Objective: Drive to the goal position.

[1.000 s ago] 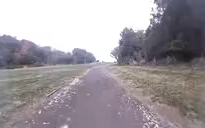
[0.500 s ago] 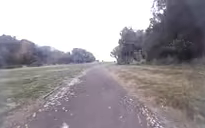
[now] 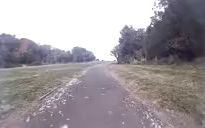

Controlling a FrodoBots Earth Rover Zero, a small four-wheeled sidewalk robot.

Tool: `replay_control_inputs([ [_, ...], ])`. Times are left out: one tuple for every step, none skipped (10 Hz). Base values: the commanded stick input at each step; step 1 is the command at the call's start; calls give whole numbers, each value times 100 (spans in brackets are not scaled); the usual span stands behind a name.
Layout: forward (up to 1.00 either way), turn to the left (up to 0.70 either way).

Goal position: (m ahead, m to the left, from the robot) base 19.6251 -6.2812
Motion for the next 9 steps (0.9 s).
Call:
replay_control_inputs([
  [45, 0],
  [45, 0],
  [45, 0],
  [45, 0],
  [45, 0],
  [45, 0],
  [45, 0],
  [45, 0],
  [45, 0],
])
